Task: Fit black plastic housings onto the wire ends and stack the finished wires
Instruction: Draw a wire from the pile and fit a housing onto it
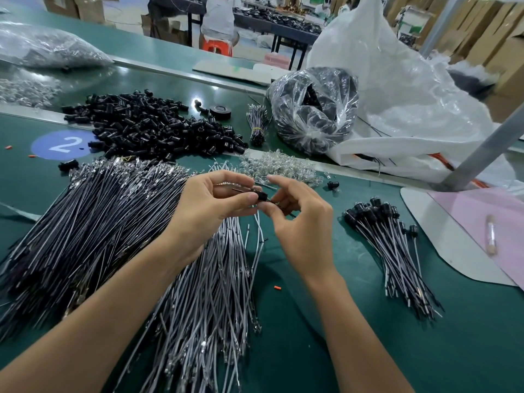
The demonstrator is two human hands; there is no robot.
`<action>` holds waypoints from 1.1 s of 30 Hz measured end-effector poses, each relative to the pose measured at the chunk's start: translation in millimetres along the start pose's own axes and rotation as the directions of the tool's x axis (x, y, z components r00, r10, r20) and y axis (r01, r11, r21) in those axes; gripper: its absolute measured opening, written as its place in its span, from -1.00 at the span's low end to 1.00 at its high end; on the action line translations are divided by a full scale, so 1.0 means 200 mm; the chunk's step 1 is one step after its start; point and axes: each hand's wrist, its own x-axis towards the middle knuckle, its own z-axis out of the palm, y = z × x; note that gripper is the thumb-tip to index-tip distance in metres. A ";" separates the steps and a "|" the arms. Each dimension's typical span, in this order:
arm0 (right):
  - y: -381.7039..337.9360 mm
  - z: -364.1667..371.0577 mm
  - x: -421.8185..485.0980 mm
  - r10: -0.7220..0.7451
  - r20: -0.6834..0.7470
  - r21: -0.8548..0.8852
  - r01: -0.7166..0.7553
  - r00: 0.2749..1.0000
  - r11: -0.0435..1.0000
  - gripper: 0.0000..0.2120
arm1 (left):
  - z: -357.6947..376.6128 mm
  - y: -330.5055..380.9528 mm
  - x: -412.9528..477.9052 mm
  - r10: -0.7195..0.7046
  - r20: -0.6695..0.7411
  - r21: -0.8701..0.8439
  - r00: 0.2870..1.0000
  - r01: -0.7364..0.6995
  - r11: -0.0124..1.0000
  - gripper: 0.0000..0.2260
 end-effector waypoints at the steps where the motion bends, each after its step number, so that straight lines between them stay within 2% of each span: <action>1: 0.00 0.00 0.00 -0.014 0.016 0.003 0.014 1.000 1.000 -0.73 | 0.00 0.00 0.00 -0.002 0.004 -0.004 1.000 0.002 1.000 -0.83; 6: 0.00 -0.01 0.00 -0.086 -0.050 -0.030 0.084 0.995 0.996 -0.83 | 0.00 0.01 -0.01 -0.053 0.028 -0.108 0.998 0.056 0.993 -0.78; 9: 0.00 0.00 -0.01 -0.091 -0.069 -0.073 0.086 0.993 0.994 -0.84 | 0.01 0.01 -0.01 -0.064 0.000 -0.051 0.998 0.064 0.997 -0.80; 12: 0.01 -0.01 0.00 -0.083 -0.103 -0.118 0.071 0.991 0.990 -0.86 | 0.00 0.02 -0.01 -0.009 -0.083 0.018 0.997 0.011 1.000 -0.91; 15: 0.06 -0.06 0.03 -0.022 -0.209 -0.112 -0.002 0.978 0.994 -0.86 | -0.07 0.05 0.01 0.005 -0.239 -0.018 0.971 -0.010 1.000 -0.91; 18: 0.09 -0.10 0.06 0.059 -0.221 -0.045 -0.071 0.974 0.996 -0.87 | -0.09 0.06 0.02 0.009 -0.350 -0.047 0.937 -0.027 0.999 -0.92; 20: 0.09 -0.11 0.07 0.192 -0.171 0.169 -0.163 0.966 0.972 -0.84 | -0.08 0.05 0.02 0.003 -0.354 -0.045 0.935 -0.020 0.999 -0.92; 21: 0.09 -0.11 0.07 0.272 -0.132 0.338 -0.215 0.953 0.916 -0.82 | -0.08 0.05 0.02 -0.015 -0.339 -0.053 0.941 -0.003 0.999 -0.92; 22: 0.08 -0.12 0.08 0.342 -0.075 0.527 -0.254 0.937 0.811 -0.83 | -0.08 0.05 0.02 -0.042 -0.309 -0.065 0.950 0.023 0.998 -0.91; 24: 0.08 -0.15 0.09 0.410 0.063 0.826 -0.278 0.910 0.491 -0.95 | -0.08 0.06 0.01 -0.089 -0.190 -0.067 0.978 0.078 0.995 -0.90; 26: 0.06 -0.17 0.10 0.413 0.168 0.937 -0.275 0.895 0.215 -0.88 | -0.07 0.07 0.00 -0.087 -0.057 -0.045 0.995 0.085 0.995 -0.89; 28: 0.05 -0.19 0.10 0.413 0.217 0.965 -0.258 0.884 0.044 -0.83 | -0.06 0.07 0.00 -0.076 -0.006 -0.055 0.997 0.075 0.996 -0.83; 30: 0.05 -0.20 0.09 0.411 0.251 0.966 -0.254 0.876 -0.049 -0.81 | -0.05 0.07 0.00 -0.069 0.015 -0.049 0.997 0.070 0.996 -0.80; 31: 0.05 -0.20 0.09 0.402 0.275 0.959 -0.278 0.873 -0.052 -0.80 | -0.05 0.06 0.00 -0.063 0.031 -0.026 0.998 0.064 0.998 -0.81; 33: 0.05 -0.19 0.09 0.357 0.336 0.928 -0.371 0.872 0.032 -0.75 | -0.05 0.06 0.00 -0.043 0.091 0.036 0.995 0.040 0.999 -0.82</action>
